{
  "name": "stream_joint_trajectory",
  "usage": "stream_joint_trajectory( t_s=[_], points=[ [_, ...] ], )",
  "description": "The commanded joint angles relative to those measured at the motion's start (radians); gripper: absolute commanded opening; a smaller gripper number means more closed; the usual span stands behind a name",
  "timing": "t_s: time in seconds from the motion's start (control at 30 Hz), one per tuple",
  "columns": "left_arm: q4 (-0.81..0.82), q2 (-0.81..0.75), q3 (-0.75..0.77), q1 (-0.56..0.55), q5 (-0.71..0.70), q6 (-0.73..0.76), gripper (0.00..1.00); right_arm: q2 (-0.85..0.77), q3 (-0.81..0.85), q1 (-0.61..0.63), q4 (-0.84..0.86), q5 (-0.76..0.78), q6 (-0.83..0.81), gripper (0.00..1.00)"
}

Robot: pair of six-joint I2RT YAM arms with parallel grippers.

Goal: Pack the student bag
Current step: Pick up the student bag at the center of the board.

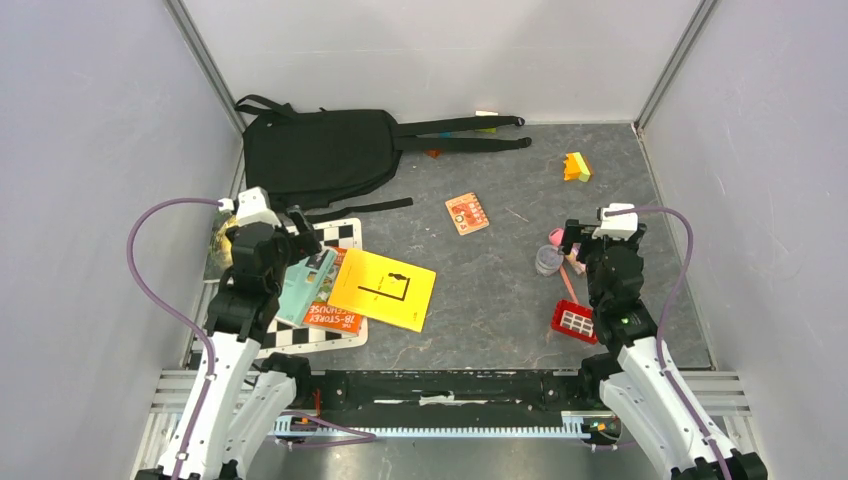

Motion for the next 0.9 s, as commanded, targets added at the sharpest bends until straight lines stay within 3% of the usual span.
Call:
stream_joint_trajectory(
  t_s=[0.0,0.13,0.4,0.67,0.87],
  points=[
    [-0.01,0.046,0.05,-0.002,-0.022,-0.037,1.0,0.011,0.053,0.0,0.009,0.063,0.09,0.98],
    [-0.015,0.09,0.051,-0.001,-0.02,-0.033,1.0,0.006,0.068,0.001,-0.012,0.105,0.134,0.98],
    [0.034,0.22,0.143,-0.003,0.074,0.064,1.0,-0.097,-0.001,-0.001,0.062,-0.052,0.037,0.98],
    [0.103,0.534,0.372,-0.017,0.247,0.124,1.0,-0.076,0.016,0.001,0.018,-0.105,0.009,0.98],
    [0.218,0.7,0.462,-0.062,0.185,0.173,1.0,-0.036,0.036,0.0,-0.008,-0.138,0.034,0.98]
  ],
)
